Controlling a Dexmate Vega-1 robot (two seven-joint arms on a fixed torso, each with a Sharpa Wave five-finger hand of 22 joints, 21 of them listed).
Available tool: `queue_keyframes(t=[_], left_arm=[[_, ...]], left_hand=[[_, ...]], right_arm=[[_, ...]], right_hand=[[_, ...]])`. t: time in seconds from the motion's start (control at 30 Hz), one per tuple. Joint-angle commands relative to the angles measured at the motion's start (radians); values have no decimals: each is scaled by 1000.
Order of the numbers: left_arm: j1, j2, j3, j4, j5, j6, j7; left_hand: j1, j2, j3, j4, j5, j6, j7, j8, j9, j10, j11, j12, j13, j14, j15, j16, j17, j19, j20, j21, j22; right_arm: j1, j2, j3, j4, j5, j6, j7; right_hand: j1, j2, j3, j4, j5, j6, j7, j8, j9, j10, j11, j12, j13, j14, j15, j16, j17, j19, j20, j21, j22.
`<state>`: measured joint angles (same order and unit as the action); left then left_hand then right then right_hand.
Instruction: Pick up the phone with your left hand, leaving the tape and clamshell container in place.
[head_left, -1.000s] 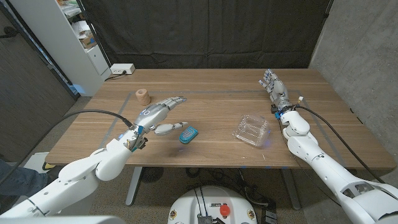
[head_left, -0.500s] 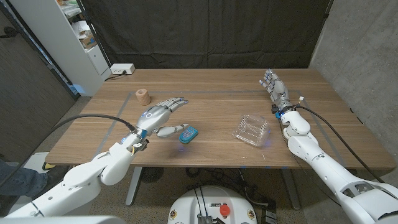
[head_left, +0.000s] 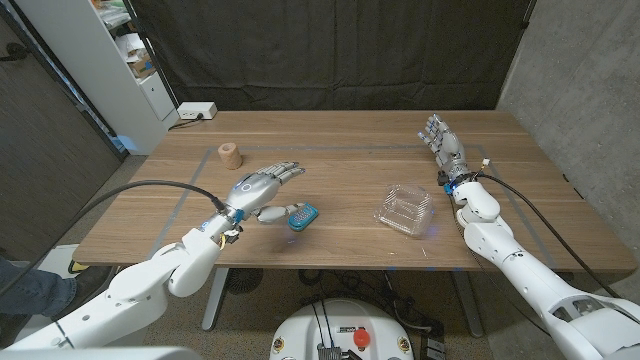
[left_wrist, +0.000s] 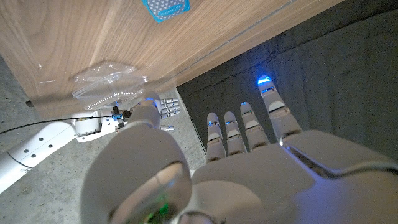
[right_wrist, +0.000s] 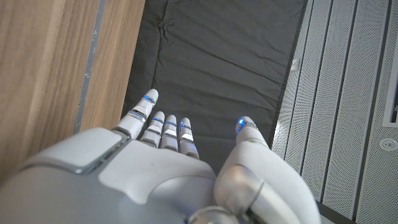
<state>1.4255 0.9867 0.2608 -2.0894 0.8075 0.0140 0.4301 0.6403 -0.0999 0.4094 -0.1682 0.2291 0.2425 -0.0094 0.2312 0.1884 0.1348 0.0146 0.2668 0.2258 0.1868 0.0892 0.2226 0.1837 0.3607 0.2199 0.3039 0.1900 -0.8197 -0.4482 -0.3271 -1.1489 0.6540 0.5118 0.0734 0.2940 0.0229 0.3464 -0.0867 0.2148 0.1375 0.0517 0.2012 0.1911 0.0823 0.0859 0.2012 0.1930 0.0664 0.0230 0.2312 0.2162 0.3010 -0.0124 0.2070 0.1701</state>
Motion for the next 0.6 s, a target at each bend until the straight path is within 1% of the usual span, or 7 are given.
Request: queue_keyframes(t=[0.03,0.13,0.4,0.47,0.6], left_arm=[[-16,25,44,-6,12,57,-13],[-22,27,57,-4,18,72,-16],[-43,33,87,6,15,84,-16],[-55,33,96,13,-1,79,-29],[-68,30,117,19,5,97,-42]], left_hand=[[18,1,5,7,-8,35,2,12,4,28,-10,14,4,25,-10,6,6,16,0,6,-1],[22,2,3,8,-11,52,4,15,5,38,-9,18,5,32,-13,7,6,21,0,5,-1],[32,3,-2,12,-19,92,7,23,6,72,-18,31,10,55,-16,12,7,34,0,1,-2],[33,3,-3,12,-19,95,8,24,6,74,-19,32,10,57,-16,12,7,35,0,1,-2],[34,3,-3,12,-20,95,7,23,6,74,-18,31,10,57,-17,11,7,36,0,1,-2]], right_arm=[[-11,-2,2,-12,0,0,-8],[-14,-4,1,-17,-2,-3,-13],[-15,-8,0,-29,-8,-10,-22],[-14,-8,0,-30,-9,-12,-24],[-9,-6,-2,-27,-10,-14,-24]], right_hand=[[2,4,-5,-1,-3,5,-1,0,2,6,2,6,2,10,-1,7,6,12,-1,0,1],[3,5,-5,-1,-3,5,-1,0,2,6,4,6,2,10,-1,7,6,12,-1,0,1],[3,6,-6,-2,-4,6,-1,0,2,6,2,5,2,11,1,7,7,13,-1,-1,2],[3,6,-7,-3,-4,6,-1,0,2,6,2,5,2,12,0,7,7,13,0,-1,2],[3,7,-7,-3,-4,6,-2,0,2,6,2,5,2,11,1,7,7,14,0,-1,2]])
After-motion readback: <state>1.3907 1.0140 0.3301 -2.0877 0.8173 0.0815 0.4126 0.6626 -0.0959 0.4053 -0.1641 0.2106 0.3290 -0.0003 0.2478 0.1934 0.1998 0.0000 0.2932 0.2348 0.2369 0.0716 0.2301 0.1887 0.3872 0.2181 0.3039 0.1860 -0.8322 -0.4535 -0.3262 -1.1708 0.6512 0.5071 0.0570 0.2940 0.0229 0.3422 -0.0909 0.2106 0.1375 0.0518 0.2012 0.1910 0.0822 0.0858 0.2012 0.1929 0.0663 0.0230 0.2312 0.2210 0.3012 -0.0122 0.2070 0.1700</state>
